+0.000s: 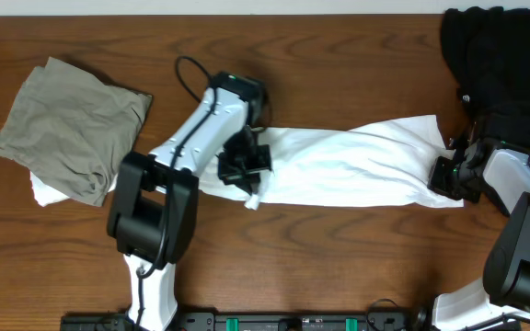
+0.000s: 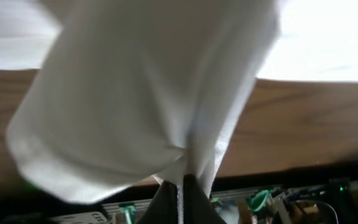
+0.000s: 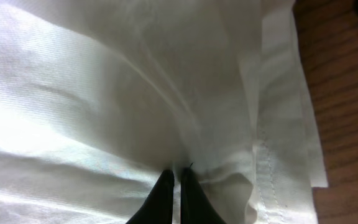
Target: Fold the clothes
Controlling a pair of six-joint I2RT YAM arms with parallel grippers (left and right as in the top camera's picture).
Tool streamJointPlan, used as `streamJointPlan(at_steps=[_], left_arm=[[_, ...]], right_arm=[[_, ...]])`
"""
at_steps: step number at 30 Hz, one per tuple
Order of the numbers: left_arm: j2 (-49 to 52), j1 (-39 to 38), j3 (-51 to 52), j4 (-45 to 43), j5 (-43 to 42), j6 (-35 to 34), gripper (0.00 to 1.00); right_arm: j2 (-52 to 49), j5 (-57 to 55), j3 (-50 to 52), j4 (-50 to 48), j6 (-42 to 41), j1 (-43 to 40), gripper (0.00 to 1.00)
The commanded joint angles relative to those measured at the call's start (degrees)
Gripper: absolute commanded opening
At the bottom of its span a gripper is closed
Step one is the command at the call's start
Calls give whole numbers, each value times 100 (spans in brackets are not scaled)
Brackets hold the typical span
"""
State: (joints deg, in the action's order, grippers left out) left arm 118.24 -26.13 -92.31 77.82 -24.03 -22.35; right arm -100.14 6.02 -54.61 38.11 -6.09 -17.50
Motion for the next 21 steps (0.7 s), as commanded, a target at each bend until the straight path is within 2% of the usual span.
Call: streamJointPlan(at_steps=[1, 5, 9, 15, 18, 21], left_arm=[[-70, -363, 26, 7, -278, -162, 6], [-70, -706, 26, -142, -247, -258, 6], [-70, -824, 26, -227, 133, -577, 6], [-70, -787, 17, -227, 466, -605, 21], [-70, -739, -33, -221, 800, -610, 22], [-87, -704, -181, -205, 1547, -603, 24]], right_arm=[[-31, -68, 52, 22, -72, 31, 6], [-31, -153, 52, 37, -70, 31, 6], [-31, -151, 52, 44, -72, 31, 6], [-31, -151, 52, 46, -72, 31, 6], [-31, -151, 52, 46, -72, 31, 6], [-31, -151, 52, 39, -72, 31, 6]])
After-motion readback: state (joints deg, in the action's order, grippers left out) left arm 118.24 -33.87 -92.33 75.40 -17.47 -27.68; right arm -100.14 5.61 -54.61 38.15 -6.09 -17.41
